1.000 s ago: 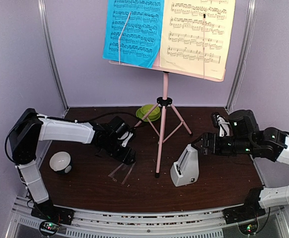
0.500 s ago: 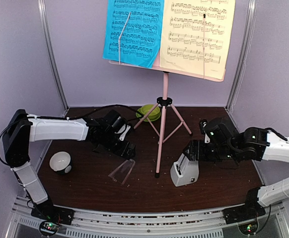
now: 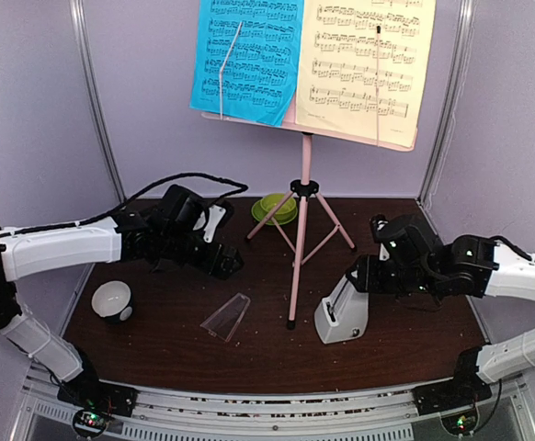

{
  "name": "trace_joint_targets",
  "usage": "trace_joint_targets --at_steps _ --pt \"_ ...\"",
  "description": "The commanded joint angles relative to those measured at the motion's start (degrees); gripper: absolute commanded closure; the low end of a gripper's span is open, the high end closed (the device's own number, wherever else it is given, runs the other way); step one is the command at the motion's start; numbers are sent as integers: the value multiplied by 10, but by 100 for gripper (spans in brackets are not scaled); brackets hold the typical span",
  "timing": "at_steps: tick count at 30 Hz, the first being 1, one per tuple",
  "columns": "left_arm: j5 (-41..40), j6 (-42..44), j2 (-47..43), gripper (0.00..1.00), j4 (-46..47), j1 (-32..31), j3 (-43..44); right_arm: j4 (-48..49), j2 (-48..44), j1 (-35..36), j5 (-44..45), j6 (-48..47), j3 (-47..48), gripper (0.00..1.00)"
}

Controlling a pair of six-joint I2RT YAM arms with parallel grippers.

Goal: Set up the instrument practice props

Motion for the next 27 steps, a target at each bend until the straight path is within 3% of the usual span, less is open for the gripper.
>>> trace_joint_targets --at_steps 1,9,19,27 --pt "32 46 -43 8 58 3 -28 24 -28 -7 -35 -45 -1 61" --pt "156 104 -122 9 169 -9 -115 15 -61 -18 -131 -194 22 75" --pt "163 177 -106 10 175 -69 -119 8 -62 -16 -216 -316 47 80" --pt "122 175 -108 11 216 -78 -159 -4 -35 25 -218 -482 75 78"
